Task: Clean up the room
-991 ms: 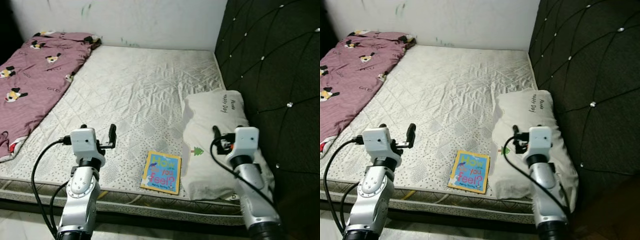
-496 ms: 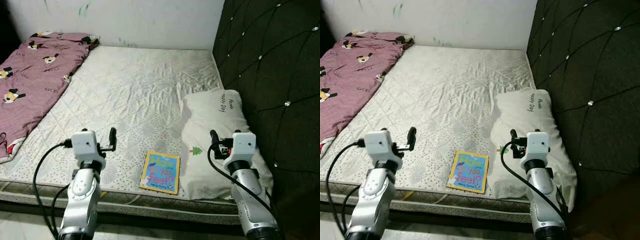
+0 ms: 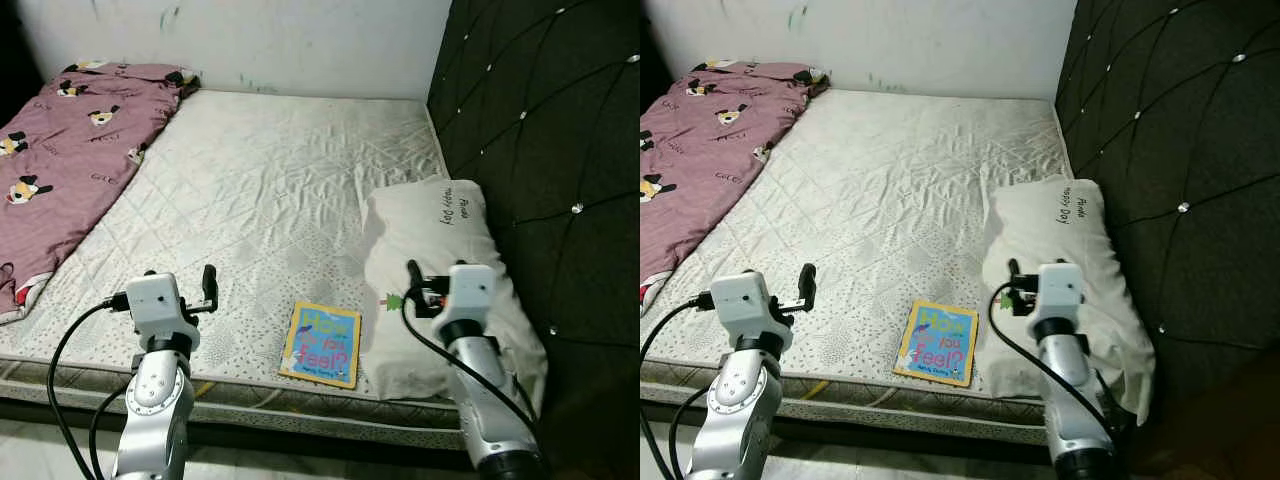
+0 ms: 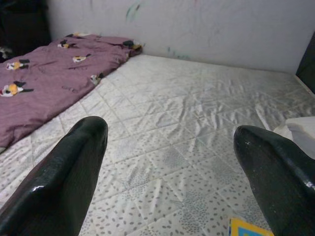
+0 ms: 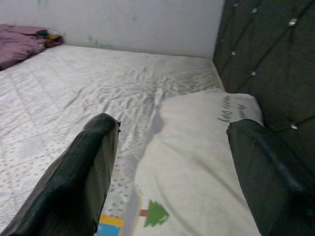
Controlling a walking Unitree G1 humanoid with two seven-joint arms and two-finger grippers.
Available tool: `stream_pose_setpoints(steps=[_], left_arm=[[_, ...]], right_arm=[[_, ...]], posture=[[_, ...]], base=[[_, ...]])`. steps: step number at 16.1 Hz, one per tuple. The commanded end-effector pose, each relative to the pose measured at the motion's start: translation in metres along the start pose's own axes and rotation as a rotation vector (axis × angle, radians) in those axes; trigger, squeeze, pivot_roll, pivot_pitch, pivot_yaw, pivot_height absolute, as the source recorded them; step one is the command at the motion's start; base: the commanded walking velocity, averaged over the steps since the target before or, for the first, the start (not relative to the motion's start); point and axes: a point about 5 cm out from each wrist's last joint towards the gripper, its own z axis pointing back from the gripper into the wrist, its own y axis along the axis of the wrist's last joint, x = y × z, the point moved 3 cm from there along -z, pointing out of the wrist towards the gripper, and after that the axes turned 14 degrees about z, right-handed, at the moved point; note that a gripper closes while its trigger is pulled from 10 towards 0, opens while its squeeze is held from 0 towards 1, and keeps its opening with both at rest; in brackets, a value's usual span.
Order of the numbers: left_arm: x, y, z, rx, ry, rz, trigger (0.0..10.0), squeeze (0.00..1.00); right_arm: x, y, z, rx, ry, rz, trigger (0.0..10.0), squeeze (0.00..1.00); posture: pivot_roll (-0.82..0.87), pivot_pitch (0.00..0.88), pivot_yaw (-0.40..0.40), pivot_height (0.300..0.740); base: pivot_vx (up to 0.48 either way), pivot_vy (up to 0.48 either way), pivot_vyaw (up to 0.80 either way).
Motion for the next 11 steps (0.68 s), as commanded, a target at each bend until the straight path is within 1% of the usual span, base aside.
stream_pose_setpoints(steps=[1, 2, 4, 5, 7, 8, 9, 11], left_arm=[[0.000, 0.002, 0.001, -0.003, -0.008, 0.000, 10.0, 0.00], [-0.001, 0.001, 0.000, -0.012, -0.015, 0.019, 10.0, 0.00], [0.001, -0.001, -0.002, -0.024, -0.023, 0.037, 10.0, 0.00], [0.004, -0.003, -0.005, -0.041, -0.022, 0.081, 10.0, 0.00], [0.009, -0.002, -0.007, -0.041, -0.023, 0.082, 10.0, 0.00], [0.010, -0.002, -0.007, -0.041, -0.025, 0.081, 10.0, 0.00], [0.012, -0.002, -0.005, -0.048, -0.038, 0.089, 10.0, 0.00], [0.009, -0.002, -0.003, -0.053, -0.038, 0.095, 10.0, 0.00]], right_arm=[[-0.003, 0.000, -0.001, 0.000, 0.010, -0.011, 10.0, 0.00], [-0.003, 0.001, 0.000, -0.002, 0.015, -0.013, 10.0, 0.00], [0.003, 0.001, 0.000, -0.001, 0.012, 0.004, 10.0, 0.00], [0.013, 0.000, 0.000, -0.003, -0.012, 0.020, 10.0, 0.00], [0.020, -0.001, 0.001, -0.008, -0.032, 0.025, 10.0, 0.00], [0.021, -0.002, 0.001, -0.009, -0.035, 0.026, 10.0, 0.00], [0.019, -0.004, 0.003, -0.018, -0.033, 0.020, 10.0, 0.00], [0.015, -0.003, 0.004, -0.016, -0.020, 0.009, 10.0, 0.00]], posture=[[0.06, 0.063, 0.006, 0.740], [0.03, 0.069, 0.009, 0.740], [0.03, 0.071, 0.010, 0.740], [0.01, 0.080, 0.017, 0.740], [0.00, 0.087, 0.018, 0.740], [0.00, 0.091, 0.017, 0.740], [0.01, 0.097, 0.013, 0.740], [0.01, 0.099, 0.012, 0.740]], base=[[0.000, 0.000, 0.00], [0.000, 0.000, -0.80], [0.000, 0.000, -0.80], [0.000, 0.000, -0.80], [0.000, 0.000, -0.80], [0.000, 0.000, -0.80], [0.000, 0.000, 0.00], [0.000, 0.000, 0.00]])
